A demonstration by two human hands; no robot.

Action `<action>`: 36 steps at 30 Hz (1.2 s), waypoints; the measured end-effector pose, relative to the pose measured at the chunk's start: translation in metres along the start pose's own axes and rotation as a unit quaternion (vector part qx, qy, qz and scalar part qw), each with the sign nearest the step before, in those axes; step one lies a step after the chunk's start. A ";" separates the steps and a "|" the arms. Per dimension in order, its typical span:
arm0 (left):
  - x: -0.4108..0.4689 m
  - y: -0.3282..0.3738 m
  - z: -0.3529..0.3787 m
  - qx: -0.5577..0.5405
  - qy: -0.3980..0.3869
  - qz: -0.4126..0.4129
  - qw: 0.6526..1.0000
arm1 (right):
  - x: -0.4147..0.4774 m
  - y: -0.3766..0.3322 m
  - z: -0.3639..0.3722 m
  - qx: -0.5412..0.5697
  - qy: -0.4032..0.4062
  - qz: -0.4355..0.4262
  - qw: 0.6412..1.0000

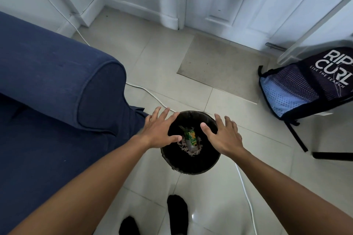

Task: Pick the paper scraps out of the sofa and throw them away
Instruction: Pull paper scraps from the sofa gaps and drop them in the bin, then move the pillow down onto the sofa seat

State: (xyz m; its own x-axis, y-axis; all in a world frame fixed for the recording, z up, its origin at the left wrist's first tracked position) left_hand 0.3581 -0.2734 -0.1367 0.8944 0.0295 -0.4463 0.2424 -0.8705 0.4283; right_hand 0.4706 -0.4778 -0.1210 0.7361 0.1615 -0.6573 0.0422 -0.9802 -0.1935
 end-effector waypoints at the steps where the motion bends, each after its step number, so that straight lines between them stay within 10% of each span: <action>1: -0.001 -0.001 -0.002 -0.001 0.003 0.000 1.000 | 0.000 -0.002 -0.001 0.000 0.000 -0.002 1.000; 18: -0.047 -0.024 -0.071 0.021 0.085 -0.020 0.996 | -0.027 -0.081 -0.044 -0.054 0.048 -0.080 0.994; 36: -0.271 -0.104 -0.294 0.055 0.280 -0.190 0.939 | -0.169 -0.345 -0.151 -0.122 0.134 -0.297 0.938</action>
State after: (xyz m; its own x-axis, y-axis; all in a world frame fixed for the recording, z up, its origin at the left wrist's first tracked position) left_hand 0.2008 -0.0467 0.1706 0.8158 0.5756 -0.0550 0.5719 -0.7892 0.2236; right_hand 0.4338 -0.1838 0.1667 0.6759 0.6847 -0.2728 0.6274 -0.7287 -0.2745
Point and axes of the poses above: each hand's wrist, its own x-axis towards the middle knuckle, its own z-axis out of the palm, y = z × x, the point moved 4 cm from there along x, towards the middle knuckle, and after that the axes turned 11 degrees about z, right-handed, at the moved point
